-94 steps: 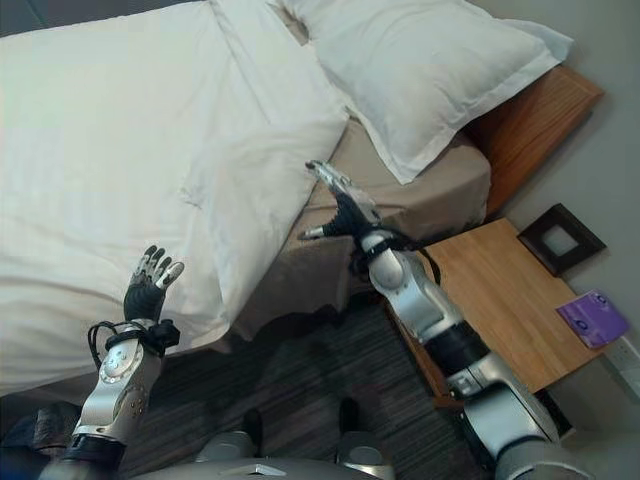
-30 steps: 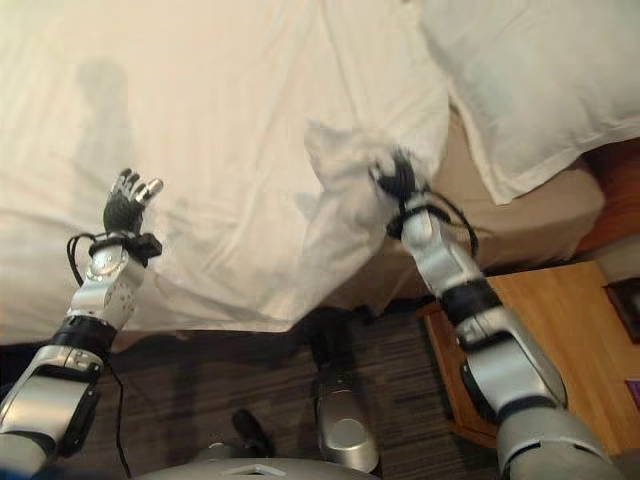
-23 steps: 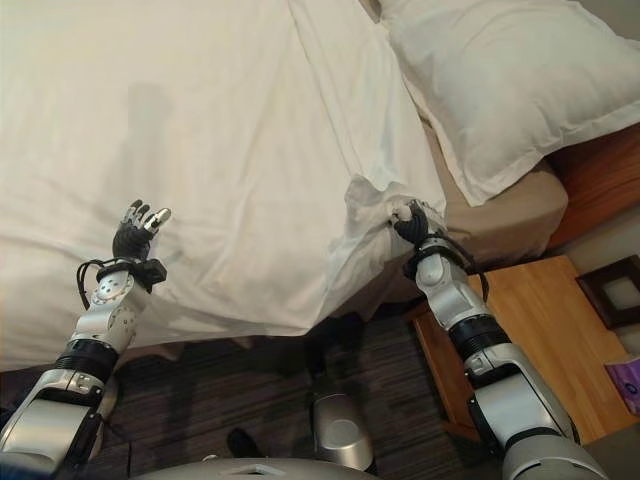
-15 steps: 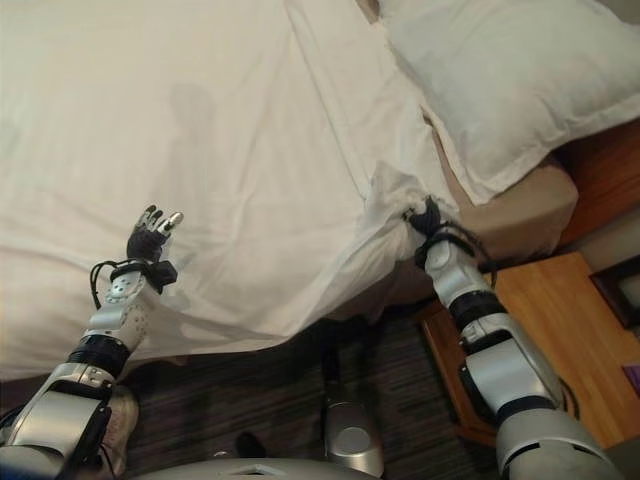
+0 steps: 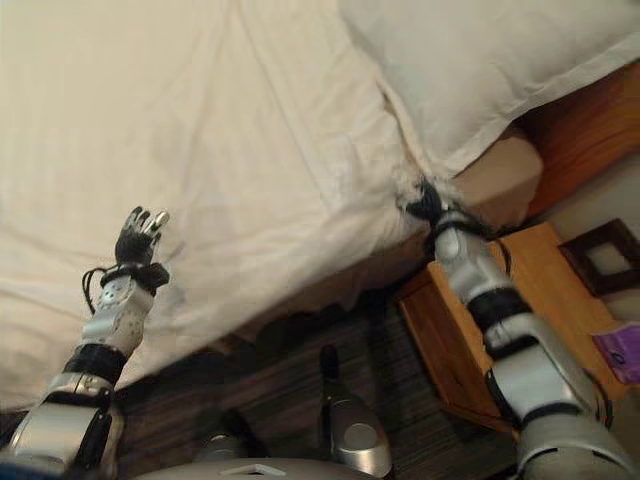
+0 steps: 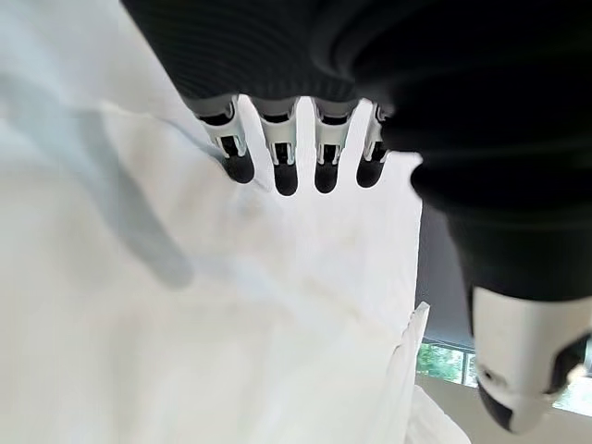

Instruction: Making the bed.

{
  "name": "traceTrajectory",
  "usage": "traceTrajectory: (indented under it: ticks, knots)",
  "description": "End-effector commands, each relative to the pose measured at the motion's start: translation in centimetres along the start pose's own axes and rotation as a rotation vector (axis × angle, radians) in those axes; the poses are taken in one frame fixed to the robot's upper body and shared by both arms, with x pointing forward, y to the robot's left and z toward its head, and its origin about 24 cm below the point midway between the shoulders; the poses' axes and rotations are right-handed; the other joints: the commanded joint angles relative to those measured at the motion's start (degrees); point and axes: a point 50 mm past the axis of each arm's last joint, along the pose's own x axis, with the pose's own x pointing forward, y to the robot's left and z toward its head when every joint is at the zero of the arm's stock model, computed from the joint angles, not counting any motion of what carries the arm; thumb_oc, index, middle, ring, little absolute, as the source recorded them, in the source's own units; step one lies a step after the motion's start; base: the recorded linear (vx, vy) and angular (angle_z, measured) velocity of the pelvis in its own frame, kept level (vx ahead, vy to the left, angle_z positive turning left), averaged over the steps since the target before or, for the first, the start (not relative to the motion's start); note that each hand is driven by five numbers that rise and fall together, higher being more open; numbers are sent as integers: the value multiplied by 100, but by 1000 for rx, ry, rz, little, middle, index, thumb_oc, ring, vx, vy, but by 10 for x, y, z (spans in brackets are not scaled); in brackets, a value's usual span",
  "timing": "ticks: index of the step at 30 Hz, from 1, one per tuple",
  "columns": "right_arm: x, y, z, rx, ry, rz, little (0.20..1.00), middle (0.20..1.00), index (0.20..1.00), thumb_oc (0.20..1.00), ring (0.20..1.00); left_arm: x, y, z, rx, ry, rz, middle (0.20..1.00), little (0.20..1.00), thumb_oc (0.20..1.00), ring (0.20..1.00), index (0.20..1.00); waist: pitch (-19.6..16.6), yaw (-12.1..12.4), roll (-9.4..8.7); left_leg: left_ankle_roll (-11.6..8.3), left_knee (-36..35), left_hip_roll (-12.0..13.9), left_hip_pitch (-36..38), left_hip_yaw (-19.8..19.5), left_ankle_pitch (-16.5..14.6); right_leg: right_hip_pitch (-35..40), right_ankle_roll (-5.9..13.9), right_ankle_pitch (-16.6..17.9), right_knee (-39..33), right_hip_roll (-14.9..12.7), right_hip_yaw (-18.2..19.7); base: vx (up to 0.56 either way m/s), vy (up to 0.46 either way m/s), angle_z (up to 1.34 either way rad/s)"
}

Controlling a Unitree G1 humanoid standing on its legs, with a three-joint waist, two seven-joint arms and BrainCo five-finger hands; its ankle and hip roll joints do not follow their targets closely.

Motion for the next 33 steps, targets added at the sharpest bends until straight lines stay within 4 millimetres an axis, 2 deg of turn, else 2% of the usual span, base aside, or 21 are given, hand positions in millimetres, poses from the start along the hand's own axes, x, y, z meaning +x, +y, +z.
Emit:
traceTrajectory:
  ticks: [1, 2, 3, 5, 9, 13, 14, 17, 18, 19, 21, 22, 24, 25, 26, 27, 28, 30, 31, 32, 33]
  knots:
    - [0, -23, -12, -70, 14, -85, 1000, 1000, 1000, 1000, 1000, 1, 1, 11, 39, -79, -5, 1000, 1000, 1000, 1000, 1000, -198, 91, -43, -194, 298, 96, -504, -600, 778, 447, 626, -682, 78, -652, -54, -155, -164, -14]
    - [-21, -8, -32, 83, 89, -109, 1000, 1000, 1000, 1000, 1000, -10, 3, -2, 34, -50, -8, 1000, 1000, 1000, 1000, 1000, -217, 79, -228, -3, 1014, -263, -563, -981, 87, 475, 549, -542, 78, -735, -182, -164, -167, 3]
    - [-22, -8, -32, 84, 91, -108, 1000, 1000, 1000, 1000, 1000, -10, 3, -3, 36, -49, -9, 1000, 1000, 1000, 1000, 1000, -237, 87, -237, 4, 1014, -268, -588, -979, 102, 451, 545, -527, 78, -740, -179, -125, -115, 19]
    - [-38, 4, -43, 100, 122, -93, 1000, 1000, 1000, 1000, 1000, -17, 7, -11, 21, -27, 1, 1000, 1000, 1000, 1000, 1000, -323, 16, -288, 110, 1373, -350, -503, -991, -318, 525, 506, -566, 78, -756, -313, -37, -11, 21]
    - [-57, 29, -62, 30, 197, -26, 1000, 1000, 1000, 1000, 1000, -27, 1, -30, 61, 35, -30, 1000, 1000, 1000, 1000, 1000, -573, -135, -104, 113, 408, -459, 4, -934, -70, 553, 581, -536, 78, -674, -509, 15, 91, 35]
    - [-74, 38, -110, -215, 405, 88, 1000, 1000, 1000, 1000, 1000, -28, -13, -25, 62, 9, -78, 1000, 1000, 1000, 1000, 1000, -709, -171, -210, 82, -56, -428, 272, -850, 51, 630, 635, -457, 78, -709, -597, 12, 71, 24]
    - [-86, 46, -131, -294, 528, 167, 1000, 1000, 1000, 1000, 1000, -28, -17, -23, 52, 5, -91, 1000, 1000, 1000, 1000, 1000, -744, -143, -244, 77, -61, -412, 289, -830, 48, 653, 652, -435, 78, -719, -607, 24, 39, 7]
    - [-107, 67, -152, -336, 668, 326, 1000, 1000, 1000, 1000, 1000, -29, -20, -22, 39, 14, -113, 1000, 1000, 1000, 1000, 1000, -803, -104, -339, 73, -61, -365, 314, -804, 37, 705, 660, -406, 78, -748, -644, 11, 25, 8]
    - [-106, 67, -151, -336, 666, 325, 1000, 1000, 1000, 1000, 1000, -29, -20, -22, 39, 13, -111, 1000, 1000, 1000, 1000, 1000, -799, -115, -343, 73, -61, -366, 314, -805, 37, 706, 660, -407, 78, -749, -646, 14, 15, 6]
    - [-120, 72, -164, -341, 743, 391, 1000, 1000, 1000, 1000, 1000, -30, -17, -18, 39, 1, -127, 1000, 1000, 1000, 1000, 1000, -851, -86, -409, 59, -61, -333, 324, -788, 33, 736, 673, -390, 78, -757, -661, 7, 18, 4]
    - [-136, 69, -179, -327, 819, 416, 1000, 1000, 1000, 1000, 1000, -30, -12, -14, 47, -9, -126, 1000, 1000, 1000, 1000, 1000, -907, -82, -476, 47, -61, -315, 312, -791, 52, 740, 686, -381, 78, -749, -678, 6, 12, 3]
    - [-141, 64, -186, -293, 850, 403, 1000, 1000, 1000, 1000, 1000, -32, -2, -12, 28, -19, -97, 1000, 1000, 1000, 1000, 1000, -952, -71, -524, 41, -61, -312, 290, -814, 68, 743, 697, -381, 78, -747, -694, 14, 29, 12]
    - [-124, 50, -179, -221, 792, 304, 1000, 1000, 1000, 1000, 1000, -33, 5, -11, 18, -26, -71, 1000, 1000, 1000, 1000, 1000, -980, -104, -533, 41, -61, -315, 285, -795, 71, 724, 703, -375, 78, -747, -667, 24, 27, 6]
    - [-94, 38, -155, -83, 682, 164, 1000, 1000, 1000, 1000, 1000, -33, 5, -10, 16, -38, -66, 1000, 1000, 1000, 1000, 1000, -1010, -132, -510, 45, -61, -334, 284, -777, 70, 709, 710, -371, 78, -742, -634, 36, 15, -6]
    - [-83, 33, -144, 13, 637, 100, 407, 407, 407, 407, 407, -32, 5, -10, 14, -40, -60, 1000, 1000, 1000, 1000, 1000, -1020, -136, -488, 47, -61, -338, 284, -781, 71, 707, 713, -376, 78, -747, -627, 36, 10, -11]
    - [-59, 22, -111, 192, 499, -27, 200, 200, 200, 200, 200, -32, 2, -11, 20, -39, -64, 1000, 1000, 1000, 1000, 1000, -1031, -173, -457, 53, -61, -347, 287, -764, 67, 697, 714, -376, 78, -747, -598, 27, 8, -9]
    - [-53, 16, -102, 249, 465, -71, 200, 200, 200, 200, 200, -32, 2, -11, 23, -38, -63, 1000, 1000, 1000, 1000, 1000, -1036, -179, -435, 55, -61, -353, 291, -762, 65, 697, 719, -381, 78, -749, -591, 28, 3, -11]
    - [-36, 1, -61, 572, 297, -217, 200, 200, 200, 200, 200, -30, -2, -11, 23, -41, -75, 1000, 1000, 1000, 1000, 1000, -1033, -211, -365, 56, -61, -355, 293, -757, 66, 685, 717, -399, 78, -765, -576, 10, 0, -10]
    - [-30, -8, -42, 828, 214, -295, 200, 200, 200, 200, 200, -29, -3, -7, 21, -55, -78, 1000, 1000, 1000, 1000, 1000, -1030, -210, -329, 61, -61, -363, 268, -778, 92, 657, 707, -389, 78, -779, -565, 0, 0, 0]
    - [-27, -12, -19, 1168, 88, -313, 200, 200, 200, 200, 200, -29, -3, -5, -16, -70, -79, 1000, 1000, 1000, 1000, 1000, -1013, -201, -283, 62, -61, -373, 259, -803, 98, 659, 709, -402, 78, -802, -572, 0, 0, 0]
    - [-28, -15, -13, 1464, 31, -418, 200, 200, 200, 200, 200, -29, -4, -7, -29, -65, -80, 1000, 1000, 1000, 1000, 1000, -995, -209, -202, 62, -61, -376, 258, -852, 70, 678, 723, -446, 78, -826, -578, 0, 0, 0]
